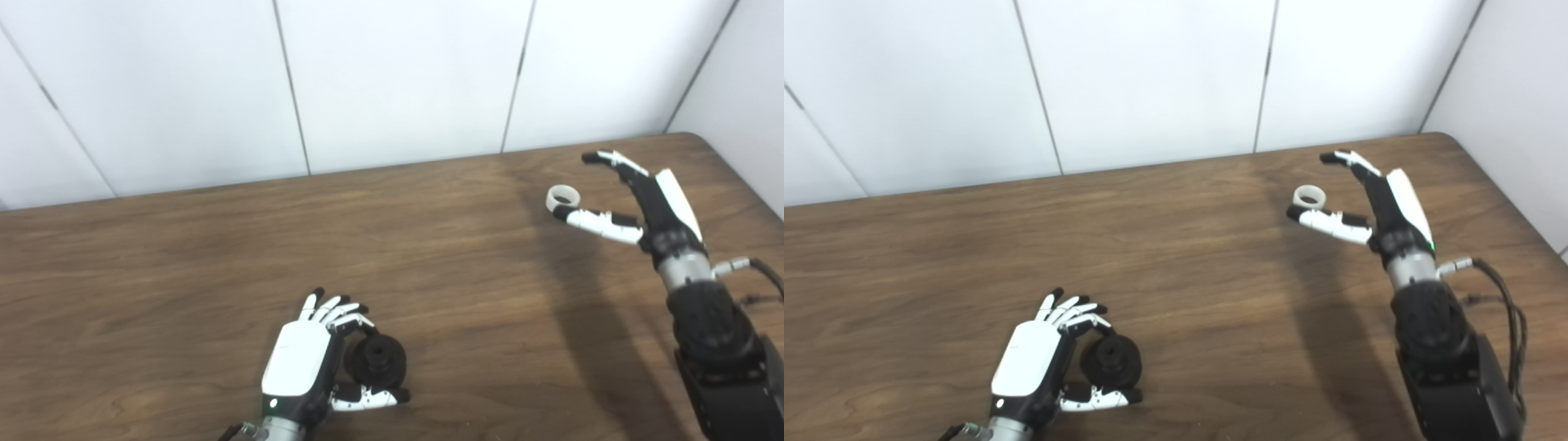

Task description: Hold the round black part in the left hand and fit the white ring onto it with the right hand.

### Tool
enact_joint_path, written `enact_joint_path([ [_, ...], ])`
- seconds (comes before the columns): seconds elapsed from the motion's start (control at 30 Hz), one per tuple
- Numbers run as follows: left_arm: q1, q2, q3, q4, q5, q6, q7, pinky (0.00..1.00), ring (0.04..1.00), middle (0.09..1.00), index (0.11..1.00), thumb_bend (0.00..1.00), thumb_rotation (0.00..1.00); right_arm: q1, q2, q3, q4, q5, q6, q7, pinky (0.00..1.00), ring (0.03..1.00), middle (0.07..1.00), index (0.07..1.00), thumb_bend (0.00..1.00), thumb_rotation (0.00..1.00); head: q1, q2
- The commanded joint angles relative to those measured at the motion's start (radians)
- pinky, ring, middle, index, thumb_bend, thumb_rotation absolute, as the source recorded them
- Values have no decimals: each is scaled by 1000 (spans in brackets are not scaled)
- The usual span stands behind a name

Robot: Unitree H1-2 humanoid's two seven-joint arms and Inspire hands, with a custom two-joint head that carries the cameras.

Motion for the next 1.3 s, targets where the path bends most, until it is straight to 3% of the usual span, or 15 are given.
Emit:
enact_joint_path([
  [0.0,13,12,-1,30,3,-17,4,1000,880,784,485,523,55,-57,-37,3,7,-37,2,4,946,947,909,785,763,432,-7,-1],
  [0.13,13,15,1,26,4,-16,1,1000,877,783,485,523,55,-117,-62,12,74,-64,33,23,950,949,914,780,786,362,-28,-4],
  [0.3,14,20,7,22,-7,-21,-4,1000,874,782,484,523,54,-191,-106,58,188,-118,44,61,896,963,944,786,793,381,-44,-15],
  [0.67,27,30,25,4,-17,-37,-19,1000,877,782,485,523,53,-323,-121,147,415,-185,47,128,897,982,954,784,808,344,-68,-23],
  [0.77,28,33,27,3,-15,-43,-20,1000,876,781,485,523,53,-354,-120,158,469,-192,47,143,968,997,966,784,820,335,-68,-23],
  [1.27,35,32,34,-5,-14,-48,-29,1000,878,781,484,523,53,-416,-117,214,608,-265,46,140,986,965,912,765,835,332,-68,-17],
])
